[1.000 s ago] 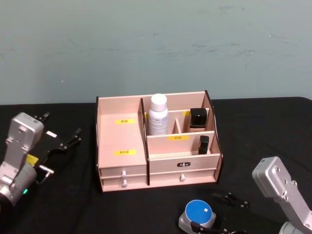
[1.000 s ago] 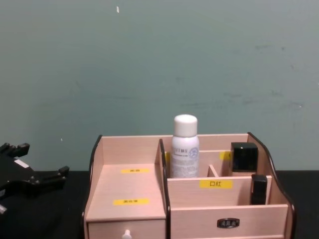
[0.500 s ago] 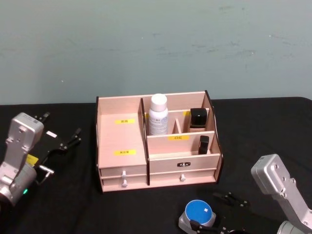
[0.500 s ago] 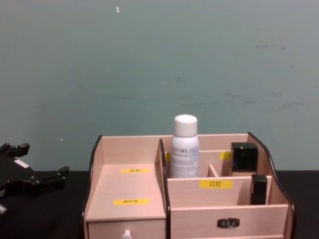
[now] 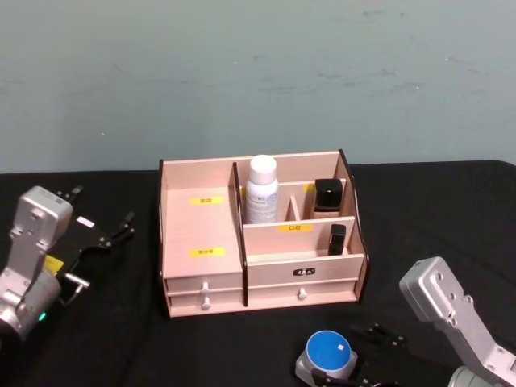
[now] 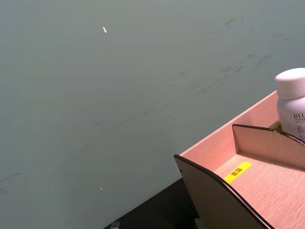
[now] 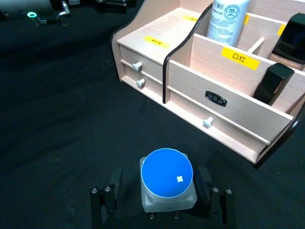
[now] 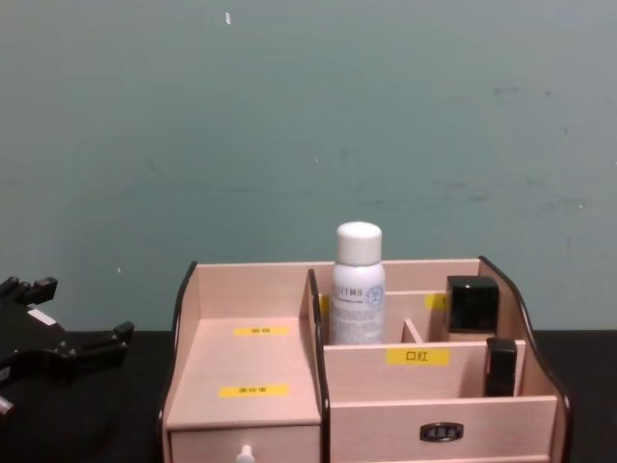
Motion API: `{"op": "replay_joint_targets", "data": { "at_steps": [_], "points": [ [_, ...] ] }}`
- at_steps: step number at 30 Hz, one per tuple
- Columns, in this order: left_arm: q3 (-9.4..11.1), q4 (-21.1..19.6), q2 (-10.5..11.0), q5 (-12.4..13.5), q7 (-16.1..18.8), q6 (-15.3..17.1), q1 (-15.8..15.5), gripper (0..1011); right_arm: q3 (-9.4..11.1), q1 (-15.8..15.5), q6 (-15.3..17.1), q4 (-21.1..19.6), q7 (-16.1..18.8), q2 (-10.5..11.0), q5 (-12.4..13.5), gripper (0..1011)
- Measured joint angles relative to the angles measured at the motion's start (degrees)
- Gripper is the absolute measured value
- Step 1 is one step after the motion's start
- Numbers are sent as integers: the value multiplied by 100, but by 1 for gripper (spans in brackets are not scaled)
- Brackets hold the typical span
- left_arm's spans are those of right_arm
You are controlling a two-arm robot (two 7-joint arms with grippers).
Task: Pick up the facial cleanser and watermelon frost from the table and place them into the tiered storage box.
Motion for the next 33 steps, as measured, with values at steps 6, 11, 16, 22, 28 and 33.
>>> {"op": "replay_joint_targets", "data": {
  "at_steps": [6,11,16,22,28,33],
  "points": [
    [0,0,0,0,0,0,0,1010,-34,87,128,88,-30,-70,-98,1002],
    [0,0,0,0,0,0,0,1010,-60,142,222,147,-34,-123,-164,1002],
    [0,0,0,0,0,0,0,1009,-93,194,303,210,-34,-214,-234,1002],
    [0,1,0,0,0,0,0,1010,-121,231,377,293,-40,-308,-319,1002],
    [0,0,0,0,0,0,0,1010,-145,257,456,347,-37,-383,-402,1002],
    [0,0,0,0,0,0,0,1010,-159,283,520,389,-14,-437,-459,1002]
  ]
}}
